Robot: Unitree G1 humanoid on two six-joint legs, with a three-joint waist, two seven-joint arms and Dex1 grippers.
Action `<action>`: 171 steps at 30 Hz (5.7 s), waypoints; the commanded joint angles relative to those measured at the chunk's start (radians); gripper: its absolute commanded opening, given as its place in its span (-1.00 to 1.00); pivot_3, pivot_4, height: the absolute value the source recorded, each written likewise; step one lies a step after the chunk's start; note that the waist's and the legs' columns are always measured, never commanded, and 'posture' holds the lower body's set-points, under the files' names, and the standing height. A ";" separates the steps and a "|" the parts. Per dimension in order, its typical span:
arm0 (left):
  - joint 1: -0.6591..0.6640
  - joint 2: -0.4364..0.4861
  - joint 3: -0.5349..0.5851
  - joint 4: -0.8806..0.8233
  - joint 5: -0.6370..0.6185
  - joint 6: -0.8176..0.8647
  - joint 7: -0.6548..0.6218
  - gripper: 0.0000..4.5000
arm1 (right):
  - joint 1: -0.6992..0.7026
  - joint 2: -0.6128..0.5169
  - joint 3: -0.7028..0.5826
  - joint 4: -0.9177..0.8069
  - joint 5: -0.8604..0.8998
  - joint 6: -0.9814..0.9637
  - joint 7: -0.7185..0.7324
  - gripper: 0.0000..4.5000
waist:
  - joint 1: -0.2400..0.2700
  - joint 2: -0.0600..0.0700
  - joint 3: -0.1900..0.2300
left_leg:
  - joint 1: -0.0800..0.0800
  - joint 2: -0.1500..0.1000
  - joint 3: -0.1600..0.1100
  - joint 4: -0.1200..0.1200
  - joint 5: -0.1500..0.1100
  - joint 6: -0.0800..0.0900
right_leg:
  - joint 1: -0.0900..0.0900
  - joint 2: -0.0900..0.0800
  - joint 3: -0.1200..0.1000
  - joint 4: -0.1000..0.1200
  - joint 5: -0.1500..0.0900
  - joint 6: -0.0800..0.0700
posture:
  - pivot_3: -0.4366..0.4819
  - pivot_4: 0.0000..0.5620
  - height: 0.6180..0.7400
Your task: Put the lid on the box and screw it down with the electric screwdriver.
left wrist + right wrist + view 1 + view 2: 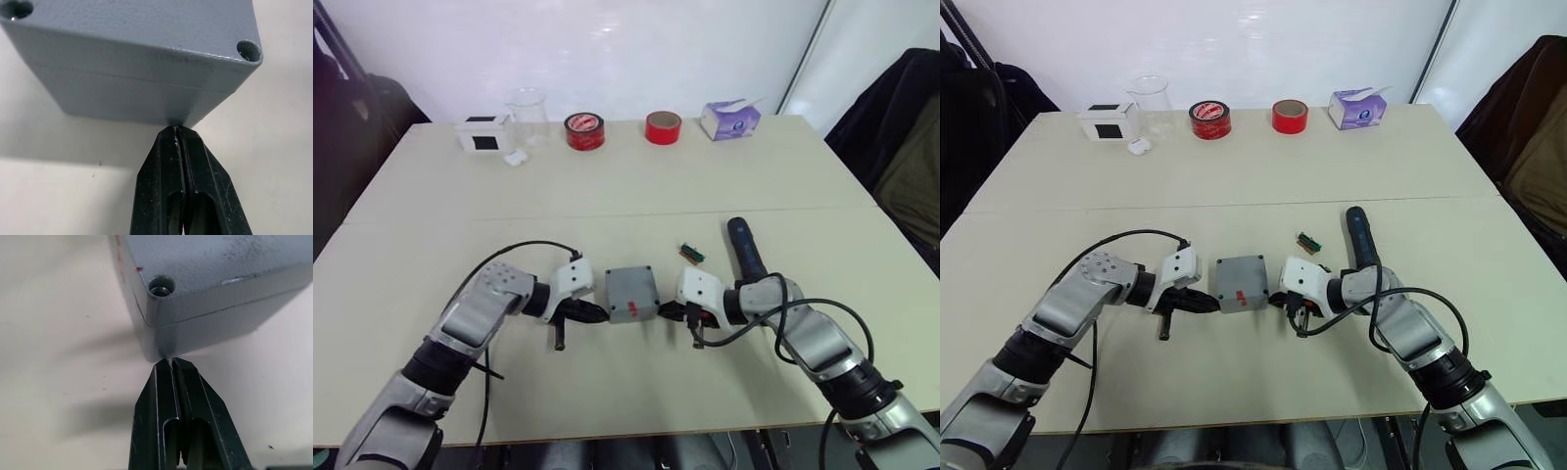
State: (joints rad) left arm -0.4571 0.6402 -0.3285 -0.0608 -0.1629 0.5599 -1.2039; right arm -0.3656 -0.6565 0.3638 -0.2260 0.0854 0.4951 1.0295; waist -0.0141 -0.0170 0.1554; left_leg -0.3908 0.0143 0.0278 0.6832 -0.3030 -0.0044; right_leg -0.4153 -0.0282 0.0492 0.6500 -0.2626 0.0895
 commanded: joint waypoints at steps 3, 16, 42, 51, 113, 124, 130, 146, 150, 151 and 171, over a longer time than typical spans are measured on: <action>0.023 0.038 0.046 -0.051 -0.029 -0.018 0.004 -1.00 | -0.003 0.003 0.000 -0.064 0.011 -0.015 0.008 -0.98 | -0.001 0.000 0.000 | 0.000 0.000 0.000 0.000 0.000 0.000 | 0.000 0.000 0.000 0.000 0.000 0.000 | -0.05 -0.47 1.00; 0.072 0.194 0.399 -0.389 -0.423 0.185 -0.014 -1.00 | 0.119 -0.108 -0.466 -0.287 0.276 0.324 -0.105 -0.06 | 0.001 0.001 0.004 | -0.002 0.000 -0.001 0.000 0.000 0.000 | -0.001 -0.004 0.000 -0.001 0.000 0.000 | -0.05 -0.47 1.00; 0.000 0.184 0.322 -0.422 -0.489 0.180 0.088 -1.00 | 0.127 -0.070 -0.440 -0.113 0.313 0.440 -0.296 0.25 | 0.000 0.000 0.005 | -0.002 0.000 0.000 0.000 0.000 0.000 | -0.001 0.001 0.000 -0.001 0.000 0.000 | -0.05 -0.47 1.00; 0.008 0.191 0.322 -0.419 -0.484 0.172 0.095 -1.00 | 0.113 -0.085 -0.417 -0.108 0.312 0.453 -0.297 -0.98 | 0.000 0.000 0.005 | -0.002 0.000 0.000 0.000 0.000 0.000 | -0.001 0.001 0.000 -0.001 0.000 0.000 | -0.05 -0.47 1.00; 0.077 0.223 0.300 -0.417 -0.433 0.123 0.160 -1.00 | 0.067 -0.202 -0.351 -0.056 0.329 0.403 -0.278 -0.25 | 0.001 -0.001 0.008 | -0.014 0.000 0.000 0.000 0.000 0.000 | -0.013 0.000 0.000 -0.001 0.000 0.001 | -0.05 -0.47 1.00; 0.075 0.220 0.296 -0.410 -0.429 0.120 0.161 -1.00 | 0.055 -0.206 -0.371 -0.068 0.345 0.425 -0.270 -0.97 | 0.001 -0.001 0.008 | -0.014 0.000 0.000 0.000 0.000 0.000 | -0.013 0.000 0.000 -0.001 0.000 0.001 | -0.05 -0.47 1.00; 0.071 0.210 0.291 -0.412 -0.425 0.116 0.170 -1.00 | 0.050 -0.172 -0.366 -0.107 0.403 0.506 -0.272 -0.97 | 0.001 -0.001 0.008 | -0.014 0.000 0.000 0.001 0.000 0.000 | -0.013 0.000 0.000 -0.001 0.000 0.001 | -0.05 -0.47 1.00; 0.069 0.208 0.291 -0.412 -0.422 0.119 0.178 -1.00 | 0.049 -0.176 -0.340 -0.123 0.368 0.475 -0.277 -0.18 | 0.001 -0.001 0.008 | -0.013 0.000 0.000 0.001 0.000 0.000 | -0.013 0.000 0.000 0.000 0.000 0.001 | -0.05 -0.47 1.00; 0.068 0.208 0.291 -0.411 -0.421 0.118 0.178 -1.00 | 0.036 -0.164 -0.361 -0.128 0.392 0.490 -0.279 0.06 | 0.001 -0.001 0.008 | -0.013 0.000 0.000 0.001 0.000 0.000 | -0.013 0.000 0.000 0.000 0.000 0.001 | -0.05 -0.47 1.00; 0.068 0.208 0.290 -0.411 -0.421 0.118 0.178 -1.00 | 0.035 -0.163 -0.362 -0.126 0.391 0.490 -0.281 0.06 | 0.001 -0.001 0.008 | -0.013 0.000 0.000 0.001 0.000 0.000 | -0.013 0.000 0.000 0.000 0.000 0.001 | -0.05 -0.47 1.00; 0.073 0.208 0.293 -0.418 -0.416 0.119 0.179 -1.00 | 0.043 -0.154 -0.345 -0.105 0.384 0.481 -0.287 0.06 | 0.001 -0.001 0.008 | -0.013 0.000 0.000 0.001 0.000 0.000 | -0.013 0.000 0.000 0.000 0.000 0.001 | -0.05 -0.47 1.00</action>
State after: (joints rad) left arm -0.3682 0.8446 -0.0479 -0.4602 -0.5784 0.6901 -1.0246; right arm -0.3217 -0.8054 0.0311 -0.3129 0.4727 0.9879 0.7418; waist -0.0128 -0.0176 0.1633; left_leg -0.4043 0.0142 0.0281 0.6840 -0.3029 -0.0047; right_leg -0.4284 -0.0280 0.0492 0.6503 -0.2621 0.0902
